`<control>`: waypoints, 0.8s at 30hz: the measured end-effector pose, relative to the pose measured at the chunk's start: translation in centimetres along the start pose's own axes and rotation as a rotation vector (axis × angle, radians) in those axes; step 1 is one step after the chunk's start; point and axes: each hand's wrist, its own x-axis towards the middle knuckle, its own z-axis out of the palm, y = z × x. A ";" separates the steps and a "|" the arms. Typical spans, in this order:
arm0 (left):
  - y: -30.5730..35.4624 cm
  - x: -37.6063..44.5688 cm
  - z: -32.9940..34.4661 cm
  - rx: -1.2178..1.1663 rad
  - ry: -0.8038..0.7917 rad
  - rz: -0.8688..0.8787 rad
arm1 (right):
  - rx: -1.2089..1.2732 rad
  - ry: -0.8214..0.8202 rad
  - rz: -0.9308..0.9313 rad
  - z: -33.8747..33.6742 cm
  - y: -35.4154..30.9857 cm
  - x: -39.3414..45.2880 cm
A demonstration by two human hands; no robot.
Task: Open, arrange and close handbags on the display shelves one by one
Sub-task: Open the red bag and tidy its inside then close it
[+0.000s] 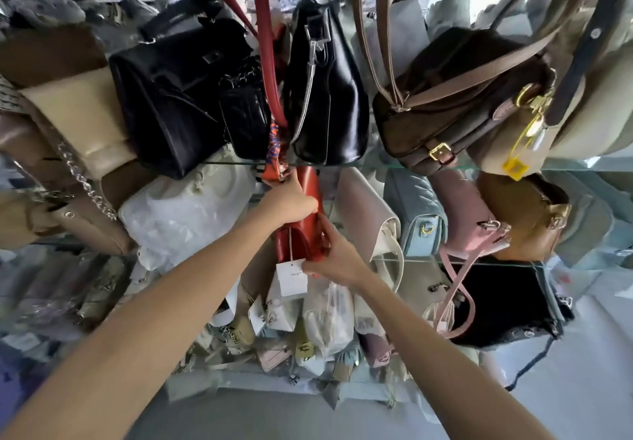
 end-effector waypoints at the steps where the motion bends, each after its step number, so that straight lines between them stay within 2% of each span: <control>1: 0.5 0.8 -0.1 0.029 -0.005 0.001 | 0.030 -0.009 -0.007 -0.3 0.1 0.8; 6: 2.3 2.8 0.0 0.131 0.016 0.030 | 0.035 -0.043 0.001 -1.2 0.7 3.8; 10: 2.9 3.6 0.4 0.100 -0.018 0.080 | -0.003 -0.044 0.023 -2.4 1.5 4.6; 15: 3.8 3.7 1.5 0.106 -0.015 0.142 | -0.060 0.032 0.074 -2.8 2.6 4.0; 24: 5.8 3.9 2.5 0.176 0.041 0.171 | 0.068 0.084 0.103 -3.5 3.5 4.2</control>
